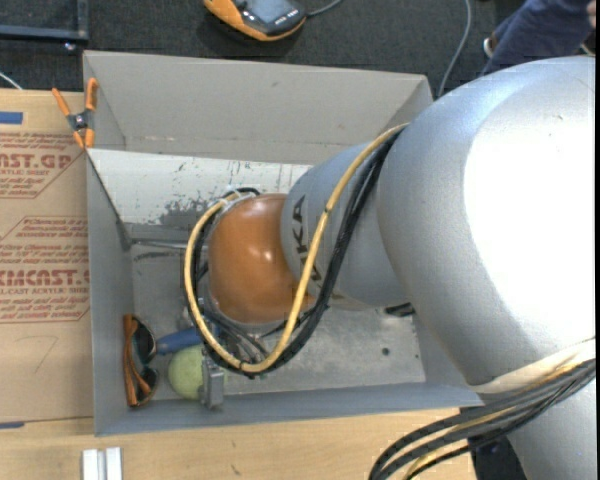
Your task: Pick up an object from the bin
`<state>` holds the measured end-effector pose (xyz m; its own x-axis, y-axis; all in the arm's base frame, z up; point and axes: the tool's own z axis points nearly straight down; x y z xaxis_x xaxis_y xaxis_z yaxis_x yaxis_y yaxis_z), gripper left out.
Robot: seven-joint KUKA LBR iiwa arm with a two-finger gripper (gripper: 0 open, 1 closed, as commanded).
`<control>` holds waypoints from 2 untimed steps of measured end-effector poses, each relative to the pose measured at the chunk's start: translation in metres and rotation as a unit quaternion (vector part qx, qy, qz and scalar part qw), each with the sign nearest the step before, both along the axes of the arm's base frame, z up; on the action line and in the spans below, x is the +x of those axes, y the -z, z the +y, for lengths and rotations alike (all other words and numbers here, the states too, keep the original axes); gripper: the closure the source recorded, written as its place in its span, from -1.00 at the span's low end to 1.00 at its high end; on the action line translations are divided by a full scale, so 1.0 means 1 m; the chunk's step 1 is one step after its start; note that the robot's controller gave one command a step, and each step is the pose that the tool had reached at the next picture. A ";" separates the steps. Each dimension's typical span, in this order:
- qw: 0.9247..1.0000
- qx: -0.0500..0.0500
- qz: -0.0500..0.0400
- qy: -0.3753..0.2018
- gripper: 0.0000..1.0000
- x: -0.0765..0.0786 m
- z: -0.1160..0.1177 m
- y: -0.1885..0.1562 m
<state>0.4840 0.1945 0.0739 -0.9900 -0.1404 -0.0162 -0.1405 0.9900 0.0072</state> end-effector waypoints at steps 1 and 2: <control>1.000 -0.002 0.005 -0.013 -1.00 0.043 0.003 -0.045; 1.000 0.000 0.002 0.013 -1.00 0.014 0.028 -0.126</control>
Offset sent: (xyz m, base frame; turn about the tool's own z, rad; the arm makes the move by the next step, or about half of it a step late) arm 0.0135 0.0287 0.1327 0.0301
